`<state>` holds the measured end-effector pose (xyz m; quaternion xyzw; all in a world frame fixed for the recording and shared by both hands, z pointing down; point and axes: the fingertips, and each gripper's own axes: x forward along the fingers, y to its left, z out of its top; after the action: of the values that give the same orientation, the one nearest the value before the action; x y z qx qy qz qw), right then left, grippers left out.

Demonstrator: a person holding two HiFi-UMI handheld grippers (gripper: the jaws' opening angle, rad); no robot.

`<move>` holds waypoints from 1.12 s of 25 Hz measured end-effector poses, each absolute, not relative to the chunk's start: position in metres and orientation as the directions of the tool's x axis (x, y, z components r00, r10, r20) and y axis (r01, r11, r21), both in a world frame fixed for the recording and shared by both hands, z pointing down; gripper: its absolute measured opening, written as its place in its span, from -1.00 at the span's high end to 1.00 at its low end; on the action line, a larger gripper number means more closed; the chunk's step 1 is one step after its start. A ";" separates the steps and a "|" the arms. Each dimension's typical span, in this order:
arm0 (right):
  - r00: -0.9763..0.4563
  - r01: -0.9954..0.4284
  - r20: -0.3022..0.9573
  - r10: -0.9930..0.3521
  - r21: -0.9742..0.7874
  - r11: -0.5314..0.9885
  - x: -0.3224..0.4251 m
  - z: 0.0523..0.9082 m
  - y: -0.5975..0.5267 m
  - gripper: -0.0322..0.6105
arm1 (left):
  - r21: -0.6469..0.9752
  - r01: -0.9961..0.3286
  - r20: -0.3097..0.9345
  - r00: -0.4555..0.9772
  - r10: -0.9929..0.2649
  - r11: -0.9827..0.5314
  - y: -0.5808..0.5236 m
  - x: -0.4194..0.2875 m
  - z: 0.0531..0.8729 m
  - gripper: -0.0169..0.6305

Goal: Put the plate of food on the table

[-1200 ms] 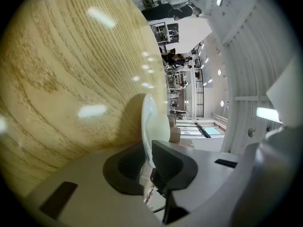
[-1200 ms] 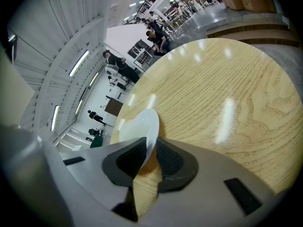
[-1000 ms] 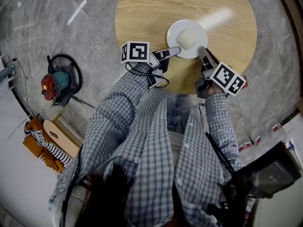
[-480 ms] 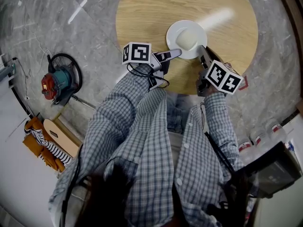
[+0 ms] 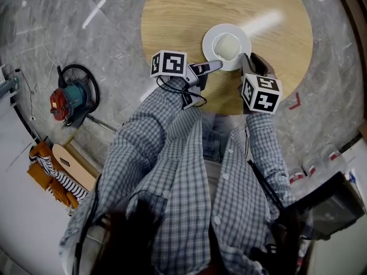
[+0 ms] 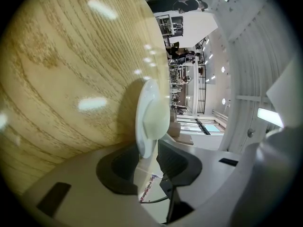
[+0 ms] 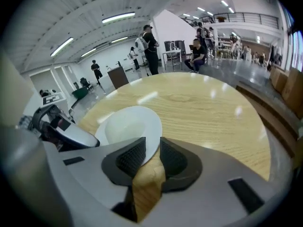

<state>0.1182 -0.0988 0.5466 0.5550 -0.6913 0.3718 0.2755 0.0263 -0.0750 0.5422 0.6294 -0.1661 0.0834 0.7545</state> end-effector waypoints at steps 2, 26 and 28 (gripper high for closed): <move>-0.190 -0.978 0.780 -0.596 -0.102 0.179 0.122 0.537 -0.103 0.66 | 0.923 -0.331 0.353 0.932 -0.086 0.198 -0.076 0.027 0.543 0.61; -0.264 -0.199 0.817 -0.513 0.475 0.857 0.035 0.542 -0.037 0.66 | 0.925 -0.314 0.341 0.934 -0.107 0.213 -0.079 0.027 0.543 0.61; -0.252 -0.189 0.816 -0.519 0.485 0.854 0.036 0.545 -0.038 0.66 | 0.927 -0.308 0.337 0.935 -0.114 0.216 -0.078 0.026 0.543 0.61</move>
<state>0.0358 -0.0380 0.5451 0.2278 -0.7778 -0.1454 0.5674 0.0264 -0.0785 0.5431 0.6228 -0.1691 0.0637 0.7612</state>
